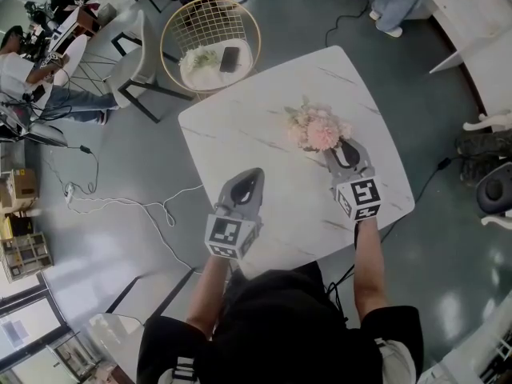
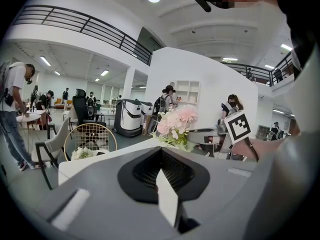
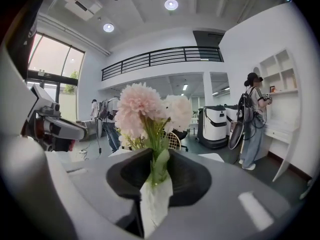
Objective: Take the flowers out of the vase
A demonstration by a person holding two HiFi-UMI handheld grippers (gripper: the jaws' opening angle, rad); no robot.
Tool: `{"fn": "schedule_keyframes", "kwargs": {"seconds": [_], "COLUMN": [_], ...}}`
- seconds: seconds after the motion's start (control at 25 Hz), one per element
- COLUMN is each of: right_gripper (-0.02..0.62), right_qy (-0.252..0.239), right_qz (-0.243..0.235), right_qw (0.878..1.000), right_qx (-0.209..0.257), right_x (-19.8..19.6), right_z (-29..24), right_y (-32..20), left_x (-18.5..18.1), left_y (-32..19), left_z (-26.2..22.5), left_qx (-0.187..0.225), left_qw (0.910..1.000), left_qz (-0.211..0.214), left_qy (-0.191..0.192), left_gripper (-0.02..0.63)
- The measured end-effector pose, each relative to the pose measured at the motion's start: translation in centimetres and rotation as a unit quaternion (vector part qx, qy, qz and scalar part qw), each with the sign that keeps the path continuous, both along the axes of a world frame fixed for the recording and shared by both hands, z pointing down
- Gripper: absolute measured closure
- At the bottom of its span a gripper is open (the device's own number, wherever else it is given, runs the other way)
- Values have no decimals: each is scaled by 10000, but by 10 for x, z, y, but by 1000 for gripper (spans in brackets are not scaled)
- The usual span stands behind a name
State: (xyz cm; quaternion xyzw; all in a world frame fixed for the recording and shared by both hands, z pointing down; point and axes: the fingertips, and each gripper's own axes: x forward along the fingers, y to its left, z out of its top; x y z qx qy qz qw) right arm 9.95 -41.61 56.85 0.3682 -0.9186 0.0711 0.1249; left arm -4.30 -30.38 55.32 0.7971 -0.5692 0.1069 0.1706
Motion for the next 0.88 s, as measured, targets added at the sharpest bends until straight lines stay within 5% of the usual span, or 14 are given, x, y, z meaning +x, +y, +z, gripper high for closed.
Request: {"fn": "schedule_keyframes", "kwargs": {"seconds": [0.24,0.88], "right_gripper": [569,580], "right_qy": [84,-26], "right_qz": [102,137], "right_qw": [9999,9999], "right_qx": [4,100], "right_x": [2,3], "right_z": [0,-12], "right_y": [-5,-1], "left_x": [-2,-7], "left_y": [-1,4], "left_z": [-2,-13], "left_qx": [39,170], "left_qw": [10000,9998], "left_qz": [-26,-81], "left_qy": [8,20], "left_gripper": [598,598]}}
